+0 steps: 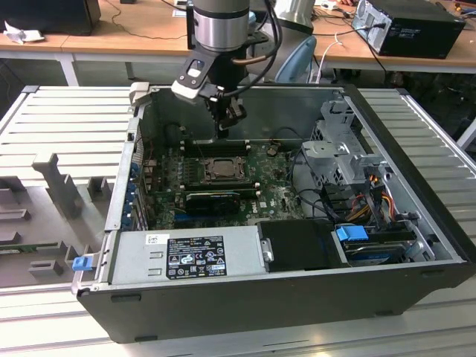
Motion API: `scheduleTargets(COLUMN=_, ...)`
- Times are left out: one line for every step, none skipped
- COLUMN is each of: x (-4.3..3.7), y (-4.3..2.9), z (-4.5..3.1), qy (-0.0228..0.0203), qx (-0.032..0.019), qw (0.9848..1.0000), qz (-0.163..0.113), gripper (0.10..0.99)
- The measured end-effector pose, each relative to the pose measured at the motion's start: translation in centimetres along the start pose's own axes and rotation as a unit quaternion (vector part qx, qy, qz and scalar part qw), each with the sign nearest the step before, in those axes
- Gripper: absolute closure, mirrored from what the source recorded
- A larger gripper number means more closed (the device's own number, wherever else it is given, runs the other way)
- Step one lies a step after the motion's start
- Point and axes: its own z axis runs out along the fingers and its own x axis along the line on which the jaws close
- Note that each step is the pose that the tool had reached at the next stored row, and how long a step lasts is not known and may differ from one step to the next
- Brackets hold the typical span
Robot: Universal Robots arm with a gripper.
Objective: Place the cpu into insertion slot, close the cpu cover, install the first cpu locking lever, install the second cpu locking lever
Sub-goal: 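Install the first cpu locking lever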
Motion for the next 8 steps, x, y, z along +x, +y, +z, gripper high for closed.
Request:
scheduleTargets(x=0.00, y=0.00, z=0.00, qy=0.0003, qx=0.0001, qw=1.0000, qz=-0.008, gripper=0.980)
scheduleTargets(x=0.00, y=0.00, z=0.00, qy=0.0005, qx=0.0002, qw=0.9999, qz=-0.012, gripper=0.980)
scheduleTargets(x=0.00, y=0.00, z=0.00, qy=0.0007, qx=0.0003, qw=0.9999, qz=-0.016, gripper=0.980)
scheduleTargets(x=0.00, y=0.00, z=0.00, qy=0.0008, qx=0.0004, qw=0.9998, qz=-0.020, gripper=0.980)
scheduleTargets(x=0.00, y=0.00, z=0.00, qy=0.0010, qx=0.0005, qw=0.9997, qz=-0.024, gripper=0.980)
scheduleTargets(x=0.00, y=0.00, z=0.00, qy=0.0012, qx=0.0006, qw=0.9996, qz=-0.029, gripper=0.980)
scheduleTargets(x=0.00, y=0.00, z=0.00, qy=0.0013, qx=0.0007, qw=0.9995, qz=-0.033, gripper=0.980)
scheduleTargets(x=0.00, y=0.00, z=0.00, qy=0.0014, qx=0.0008, qw=0.9993, qz=-0.036, gripper=0.980)
